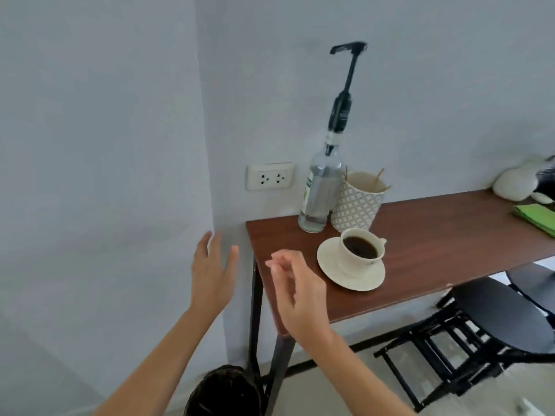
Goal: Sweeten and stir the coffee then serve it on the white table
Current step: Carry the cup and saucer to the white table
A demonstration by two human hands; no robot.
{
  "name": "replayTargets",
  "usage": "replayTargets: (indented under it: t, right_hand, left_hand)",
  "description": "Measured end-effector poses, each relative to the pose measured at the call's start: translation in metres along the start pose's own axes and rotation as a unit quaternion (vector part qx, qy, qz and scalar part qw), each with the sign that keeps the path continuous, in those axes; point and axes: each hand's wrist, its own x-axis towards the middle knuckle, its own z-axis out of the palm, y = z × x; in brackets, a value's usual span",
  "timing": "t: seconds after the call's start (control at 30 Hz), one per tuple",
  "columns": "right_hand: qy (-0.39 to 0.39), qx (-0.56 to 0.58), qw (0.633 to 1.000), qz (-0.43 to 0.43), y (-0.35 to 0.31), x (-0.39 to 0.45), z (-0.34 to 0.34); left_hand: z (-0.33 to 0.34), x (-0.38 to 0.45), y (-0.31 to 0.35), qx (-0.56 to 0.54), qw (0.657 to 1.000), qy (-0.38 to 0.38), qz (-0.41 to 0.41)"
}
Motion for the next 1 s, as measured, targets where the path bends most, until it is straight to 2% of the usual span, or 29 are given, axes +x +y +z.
replayTargets:
  t: [0.1, 0.23, 0.3, 0.4, 0.47, 0.57, 0.77, 1.0]
  right_hand:
    - [0.068, -0.034, 0.997, 0.021, 0.027, 0.004, -0.061]
    - [0.134, -0.048, 0.976, 0.166, 0.081, 0.003, -0.127]
    - [0.121, -0.044, 0.963, 0.236, 0.114, 0.011, -0.151]
    - [0.011, -0.058, 0.950, 0.306, 0.158, 0.028, -0.171]
    - [-0.063, -0.050, 0.945, 0.316, 0.175, 0.037, -0.175]
    - [-0.108, -0.025, 0.945, 0.307, 0.187, 0.046, -0.181]
    - [-0.111, -0.018, 0.956, 0.270, 0.196, 0.054, -0.183]
    - [-0.112, -0.037, 0.958, 0.263, 0.199, 0.059, -0.179]
  left_hand:
    - [0.030, -0.006, 0.041, 0.010, 0.996, -0.088, 0.002]
    - [0.075, -0.021, 0.074, 0.043, 0.982, -0.185, 0.001]
    - [0.097, -0.029, 0.086, 0.061, 0.975, -0.213, -0.002]
    - [0.126, -0.036, 0.099, 0.062, 0.975, -0.215, -0.004]
    - [0.140, -0.037, 0.102, 0.061, 0.978, -0.198, 0.008]
    - [0.155, -0.038, 0.113, 0.055, 0.981, -0.184, 0.023]
    - [0.172, -0.034, 0.126, 0.056, 0.987, -0.151, -0.008]
    - [0.171, -0.028, 0.127, 0.064, 0.985, -0.161, -0.023]
